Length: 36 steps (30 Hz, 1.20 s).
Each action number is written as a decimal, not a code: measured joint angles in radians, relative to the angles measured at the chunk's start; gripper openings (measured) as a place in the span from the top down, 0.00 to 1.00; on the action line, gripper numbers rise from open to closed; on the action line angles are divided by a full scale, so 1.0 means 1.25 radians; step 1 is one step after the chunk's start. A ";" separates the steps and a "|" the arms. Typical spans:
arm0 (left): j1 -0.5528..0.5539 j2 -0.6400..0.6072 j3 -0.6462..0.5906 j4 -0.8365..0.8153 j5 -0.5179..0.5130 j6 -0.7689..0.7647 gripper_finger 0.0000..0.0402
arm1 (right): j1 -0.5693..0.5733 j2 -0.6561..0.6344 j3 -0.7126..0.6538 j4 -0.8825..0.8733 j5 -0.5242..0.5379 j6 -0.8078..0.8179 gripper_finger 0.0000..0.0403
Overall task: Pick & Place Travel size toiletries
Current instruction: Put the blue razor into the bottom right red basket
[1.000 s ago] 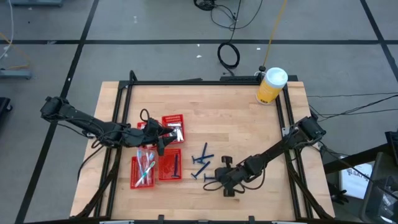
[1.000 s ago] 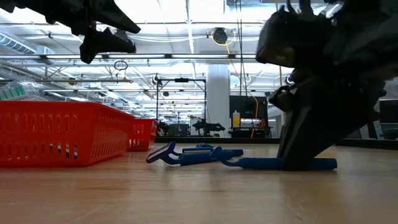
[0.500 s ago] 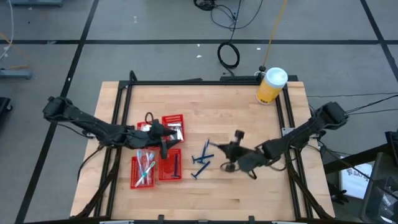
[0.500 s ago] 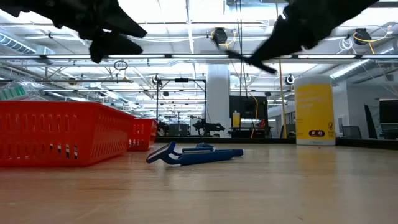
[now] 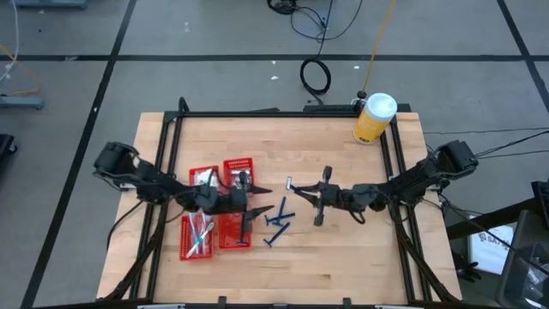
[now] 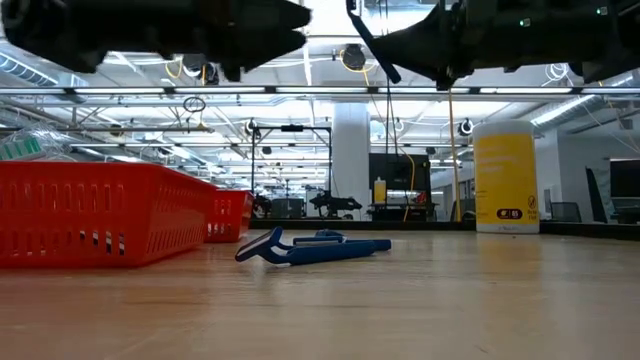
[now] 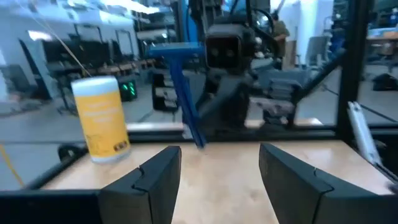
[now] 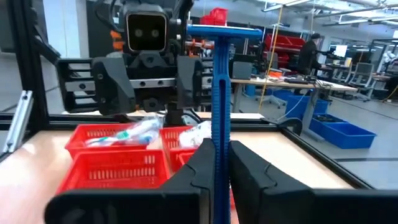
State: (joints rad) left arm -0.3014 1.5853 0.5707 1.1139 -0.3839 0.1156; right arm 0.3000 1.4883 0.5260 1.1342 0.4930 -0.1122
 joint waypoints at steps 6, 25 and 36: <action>0.030 0.094 0.099 0.006 0.019 0.035 0.47 | 0.009 0.000 0.006 -0.013 -0.001 0.001 0.95; 0.116 0.130 0.220 -0.083 0.183 -0.059 0.53 | 0.018 -0.001 0.007 -0.007 -0.040 -0.007 0.95; 0.115 0.093 0.220 -0.132 0.183 -0.124 0.94 | 0.019 -0.001 0.008 -0.068 -0.019 0.035 0.70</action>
State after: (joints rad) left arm -0.1574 1.7018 0.8456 0.9484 -0.1551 -0.0392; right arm 0.3233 1.4876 0.5354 1.0487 0.4689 -0.0686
